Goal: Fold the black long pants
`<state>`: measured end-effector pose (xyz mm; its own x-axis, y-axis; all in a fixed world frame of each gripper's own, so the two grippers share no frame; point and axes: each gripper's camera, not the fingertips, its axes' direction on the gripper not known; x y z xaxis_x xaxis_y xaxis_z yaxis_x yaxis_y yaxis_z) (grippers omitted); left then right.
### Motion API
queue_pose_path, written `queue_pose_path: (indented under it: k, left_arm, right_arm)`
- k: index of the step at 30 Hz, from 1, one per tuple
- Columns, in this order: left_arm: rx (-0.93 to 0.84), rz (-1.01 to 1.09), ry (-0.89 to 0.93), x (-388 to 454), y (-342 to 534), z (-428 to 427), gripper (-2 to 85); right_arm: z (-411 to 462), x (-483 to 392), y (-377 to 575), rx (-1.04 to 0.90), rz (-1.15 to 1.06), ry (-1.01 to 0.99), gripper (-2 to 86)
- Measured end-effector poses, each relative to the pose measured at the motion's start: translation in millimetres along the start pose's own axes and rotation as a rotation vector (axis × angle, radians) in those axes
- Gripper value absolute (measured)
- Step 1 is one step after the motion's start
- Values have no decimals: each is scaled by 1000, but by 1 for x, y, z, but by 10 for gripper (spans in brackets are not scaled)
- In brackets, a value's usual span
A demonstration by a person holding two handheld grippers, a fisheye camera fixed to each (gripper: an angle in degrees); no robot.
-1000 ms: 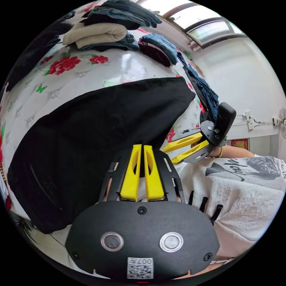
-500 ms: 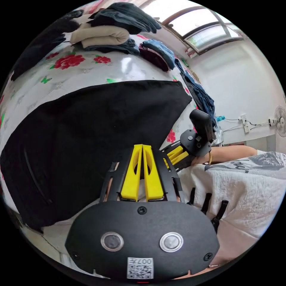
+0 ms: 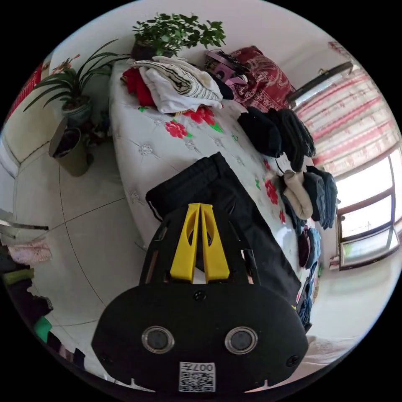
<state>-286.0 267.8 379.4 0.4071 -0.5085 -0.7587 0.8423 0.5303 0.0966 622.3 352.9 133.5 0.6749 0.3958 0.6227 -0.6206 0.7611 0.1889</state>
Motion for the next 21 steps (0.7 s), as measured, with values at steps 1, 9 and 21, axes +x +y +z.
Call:
queue_pose_path:
  k: [1,9,21]
  left_arm:
    - [-4,-30,1,-1,2,2,-8]
    - [-87,-275,85,1,32,36,48]
    - [-49,-333,99,-10,83,30,74]
  right_arm:
    - [-32,28,-11,136,86,10,80]
    - [-84,126,-57,458,396,63,104]
    - [-65,77,-110,440,372,-141,10]
